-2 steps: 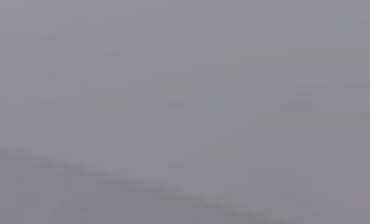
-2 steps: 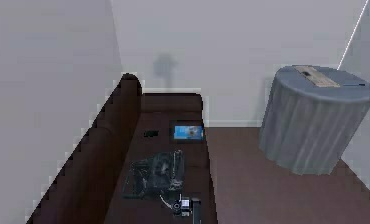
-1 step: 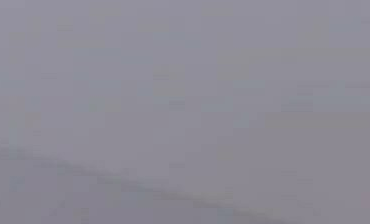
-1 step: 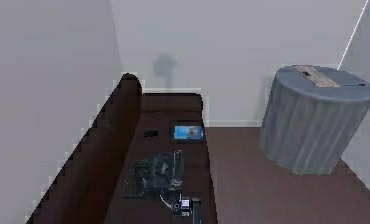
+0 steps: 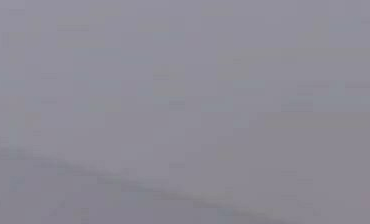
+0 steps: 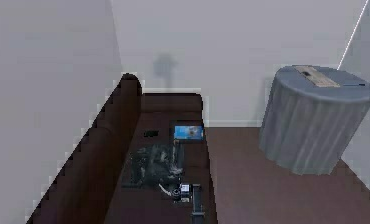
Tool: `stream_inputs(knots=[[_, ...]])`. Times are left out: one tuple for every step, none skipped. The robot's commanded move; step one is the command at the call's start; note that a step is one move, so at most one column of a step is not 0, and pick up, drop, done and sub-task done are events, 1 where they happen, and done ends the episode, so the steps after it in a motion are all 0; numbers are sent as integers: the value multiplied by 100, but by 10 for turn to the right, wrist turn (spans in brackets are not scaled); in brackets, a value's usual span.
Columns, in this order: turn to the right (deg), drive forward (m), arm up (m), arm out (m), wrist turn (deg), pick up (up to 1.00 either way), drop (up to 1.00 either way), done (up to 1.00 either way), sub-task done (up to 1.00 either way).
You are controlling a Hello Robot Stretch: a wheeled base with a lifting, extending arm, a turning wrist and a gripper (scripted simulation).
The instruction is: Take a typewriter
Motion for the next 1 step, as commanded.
stream_inputs(knots=[[0, 0, 0, 0, 0, 0, 0, 100, 0]])
